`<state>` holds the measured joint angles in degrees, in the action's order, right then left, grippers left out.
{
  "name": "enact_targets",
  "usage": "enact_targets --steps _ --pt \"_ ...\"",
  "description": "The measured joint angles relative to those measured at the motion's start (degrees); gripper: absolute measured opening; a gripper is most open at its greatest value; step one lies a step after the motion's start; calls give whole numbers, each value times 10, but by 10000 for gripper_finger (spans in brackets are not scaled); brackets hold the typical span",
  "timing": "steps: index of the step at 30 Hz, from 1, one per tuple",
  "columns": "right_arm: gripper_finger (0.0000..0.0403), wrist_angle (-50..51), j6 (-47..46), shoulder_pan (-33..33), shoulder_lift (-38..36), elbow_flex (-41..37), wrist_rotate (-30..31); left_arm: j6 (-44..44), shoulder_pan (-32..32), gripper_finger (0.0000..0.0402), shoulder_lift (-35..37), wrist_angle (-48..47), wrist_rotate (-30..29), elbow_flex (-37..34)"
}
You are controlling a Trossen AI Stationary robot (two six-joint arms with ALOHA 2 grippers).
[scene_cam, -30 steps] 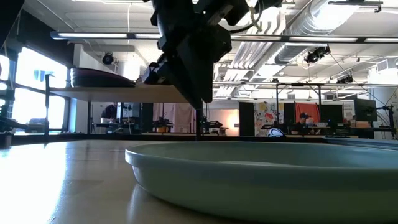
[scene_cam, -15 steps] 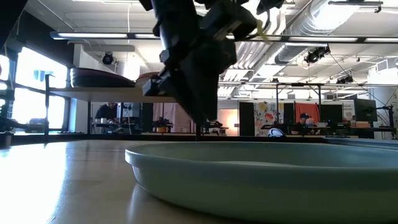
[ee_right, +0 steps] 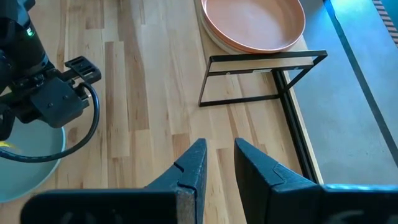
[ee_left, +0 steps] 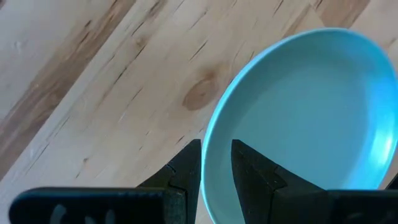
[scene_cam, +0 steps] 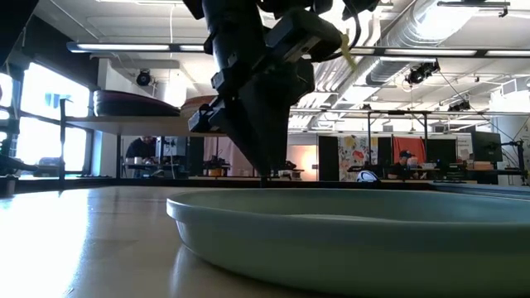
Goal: Place and stack plates onto a shelf
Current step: Stack the blue plate on top of the orange plate on the shelf
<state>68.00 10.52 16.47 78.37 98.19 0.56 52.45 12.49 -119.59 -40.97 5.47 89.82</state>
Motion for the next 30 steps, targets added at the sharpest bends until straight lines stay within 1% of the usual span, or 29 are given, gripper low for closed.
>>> enact_targets --steps 6,10,16,30 --pt "59 0 0 0 0 0 0 0 1 76 -8 2 4 0" --pt "59 0 0 0 0 0 0 1 2 76 -23 8 30 0" --pt "59 0 0 0 0 0 -1 19 7 76 -28 13 29 0" --pt "59 0 0 0 0 0 -4 30 10 76 -42 9 28 1"
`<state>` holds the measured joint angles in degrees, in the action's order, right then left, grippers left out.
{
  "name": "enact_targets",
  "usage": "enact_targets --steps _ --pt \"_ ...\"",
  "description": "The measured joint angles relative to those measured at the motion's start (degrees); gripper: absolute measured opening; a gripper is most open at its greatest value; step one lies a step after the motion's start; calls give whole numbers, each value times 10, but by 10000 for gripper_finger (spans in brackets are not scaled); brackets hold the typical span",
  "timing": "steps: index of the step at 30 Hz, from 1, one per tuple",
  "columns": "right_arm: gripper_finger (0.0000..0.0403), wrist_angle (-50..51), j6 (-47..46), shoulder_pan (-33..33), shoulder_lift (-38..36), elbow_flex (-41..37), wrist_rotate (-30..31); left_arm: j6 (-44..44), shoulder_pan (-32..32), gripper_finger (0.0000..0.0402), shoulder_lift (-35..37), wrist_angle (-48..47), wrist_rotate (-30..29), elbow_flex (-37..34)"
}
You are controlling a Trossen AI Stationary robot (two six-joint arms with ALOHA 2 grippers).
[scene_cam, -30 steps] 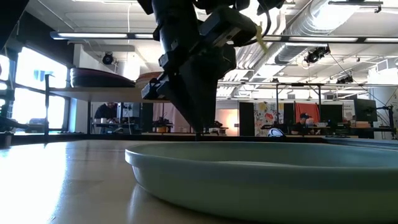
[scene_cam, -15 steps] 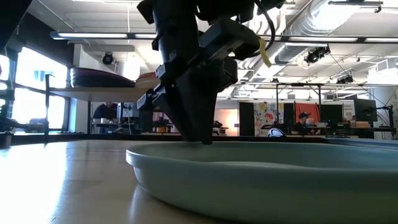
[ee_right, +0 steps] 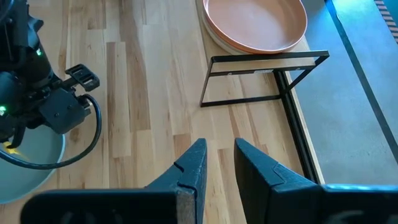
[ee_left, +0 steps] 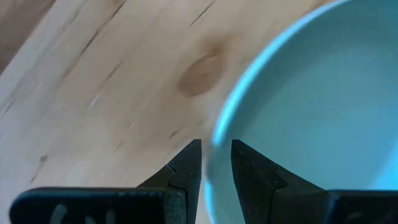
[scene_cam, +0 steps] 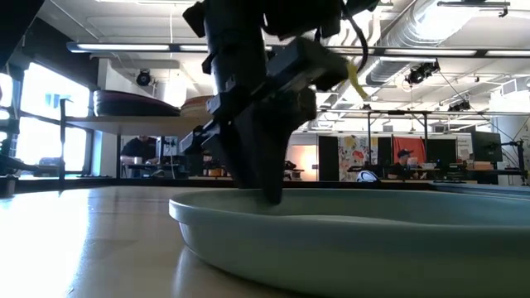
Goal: Place and stack plates onto a shelf
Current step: Stack the blue plate on top of the orange plate on the shelf
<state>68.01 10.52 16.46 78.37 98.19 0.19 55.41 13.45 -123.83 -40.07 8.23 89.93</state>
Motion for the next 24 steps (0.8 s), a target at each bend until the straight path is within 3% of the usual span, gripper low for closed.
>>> enact_targets --steps 6,12,24 --pt "59 0 0 0 0 0 0 15 0 65 0 -10 -3 -1" --pt "59 0 5 0 0 0 0 15 0 8 0 -11 -3 -1" --pt "59 1 5 0 0 0 0 -4 -17 2 52 -83 -17 -1"
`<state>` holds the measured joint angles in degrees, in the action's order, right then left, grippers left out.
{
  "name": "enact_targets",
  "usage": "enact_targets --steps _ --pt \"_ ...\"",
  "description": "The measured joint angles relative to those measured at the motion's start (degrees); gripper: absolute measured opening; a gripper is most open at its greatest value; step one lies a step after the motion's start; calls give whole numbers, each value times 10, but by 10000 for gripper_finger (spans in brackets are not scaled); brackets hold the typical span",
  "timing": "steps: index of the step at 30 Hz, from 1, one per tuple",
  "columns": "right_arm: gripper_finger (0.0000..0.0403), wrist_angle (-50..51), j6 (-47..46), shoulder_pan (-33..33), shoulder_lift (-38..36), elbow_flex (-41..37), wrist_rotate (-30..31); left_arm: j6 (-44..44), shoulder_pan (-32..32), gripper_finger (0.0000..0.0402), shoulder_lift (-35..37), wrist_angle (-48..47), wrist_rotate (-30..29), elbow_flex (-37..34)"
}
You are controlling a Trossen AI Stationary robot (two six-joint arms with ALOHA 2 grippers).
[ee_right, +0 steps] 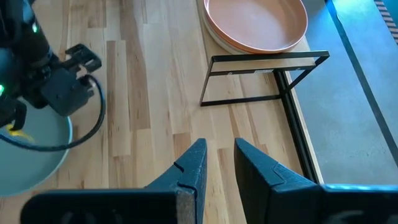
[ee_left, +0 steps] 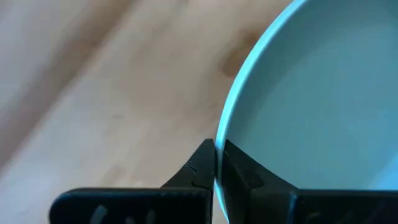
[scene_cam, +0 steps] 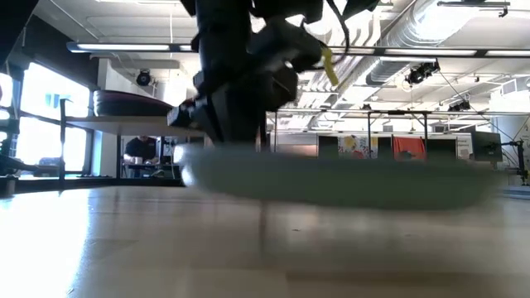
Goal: Place and stack plates onto a shelf
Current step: Stack the blue plate on top of the orange plate on the shelf
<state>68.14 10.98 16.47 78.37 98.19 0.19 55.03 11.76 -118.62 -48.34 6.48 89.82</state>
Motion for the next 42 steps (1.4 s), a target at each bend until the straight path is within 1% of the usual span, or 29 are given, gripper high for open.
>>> enact_targets --steps 6,10,14,22,27,33,38,42 --pt "59 1 0 0 0 0 0 -18 -38 2 75 -77 -34 0" --pt "59 2 0 0 0 0 0 -18 -77 1 134 -136 -66 0" --pt "59 2 -5 0 0 0 0 -28 -124 1 196 -176 -96 0" --pt "59 -2 -16 0 0 0 0 -75 -243 1 303 -204 -153 0" --pt "59 -4 -37 0 0 0 0 -114 -337 3 339 -205 -153 0" --pt "59 -14 -65 0 0 0 0 -165 -446 5 348 -204 -122 0" --pt "59 -30 -82 0 0 0 0 -220 -515 6 340 -203 -86 0" --pt "59 -33 -87 0 0 0 0 -241 -553 6 333 -203 -82 0"
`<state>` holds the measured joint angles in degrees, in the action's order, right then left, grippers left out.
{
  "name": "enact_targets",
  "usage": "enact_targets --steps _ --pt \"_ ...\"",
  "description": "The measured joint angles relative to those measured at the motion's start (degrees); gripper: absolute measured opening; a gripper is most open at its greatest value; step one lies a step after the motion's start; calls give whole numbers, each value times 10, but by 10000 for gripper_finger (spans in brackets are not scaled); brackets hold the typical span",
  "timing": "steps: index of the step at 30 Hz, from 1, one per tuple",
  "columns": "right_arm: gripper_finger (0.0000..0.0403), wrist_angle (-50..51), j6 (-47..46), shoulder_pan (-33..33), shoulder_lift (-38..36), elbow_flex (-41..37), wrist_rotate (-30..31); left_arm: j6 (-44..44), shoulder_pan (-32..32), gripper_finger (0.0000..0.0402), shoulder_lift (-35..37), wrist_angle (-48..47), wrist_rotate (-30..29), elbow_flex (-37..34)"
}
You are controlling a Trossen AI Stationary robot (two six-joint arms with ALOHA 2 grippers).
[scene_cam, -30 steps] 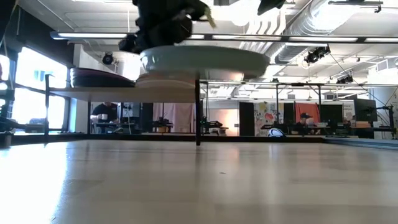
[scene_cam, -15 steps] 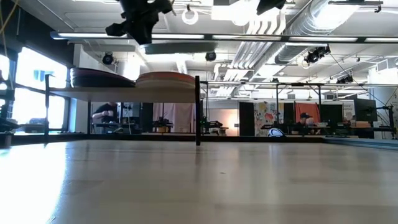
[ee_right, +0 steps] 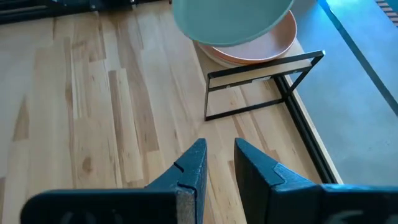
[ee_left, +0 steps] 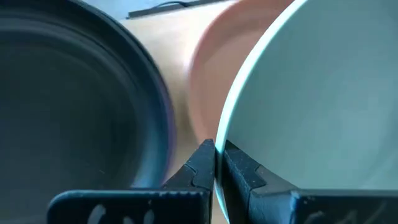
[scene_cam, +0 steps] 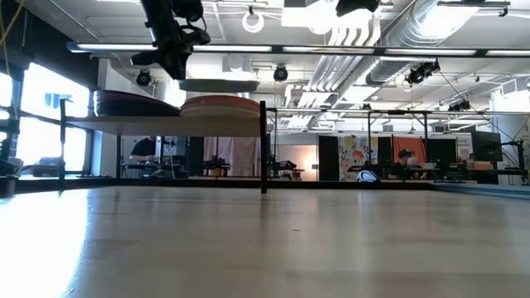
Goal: Place and stack plates onto a shelf
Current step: Stack the blue plate on top of the orange plate on the shelf
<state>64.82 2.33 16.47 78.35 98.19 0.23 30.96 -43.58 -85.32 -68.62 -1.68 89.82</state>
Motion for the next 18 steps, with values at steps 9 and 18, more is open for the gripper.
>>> enact_targets --steps 9,18 --pt "59 0 -24 0 0 0 39 -22 -51 7 -3 44 31 0" --pt "59 0 -26 0 0 0 42 -27 -63 7 -15 53 31 0"
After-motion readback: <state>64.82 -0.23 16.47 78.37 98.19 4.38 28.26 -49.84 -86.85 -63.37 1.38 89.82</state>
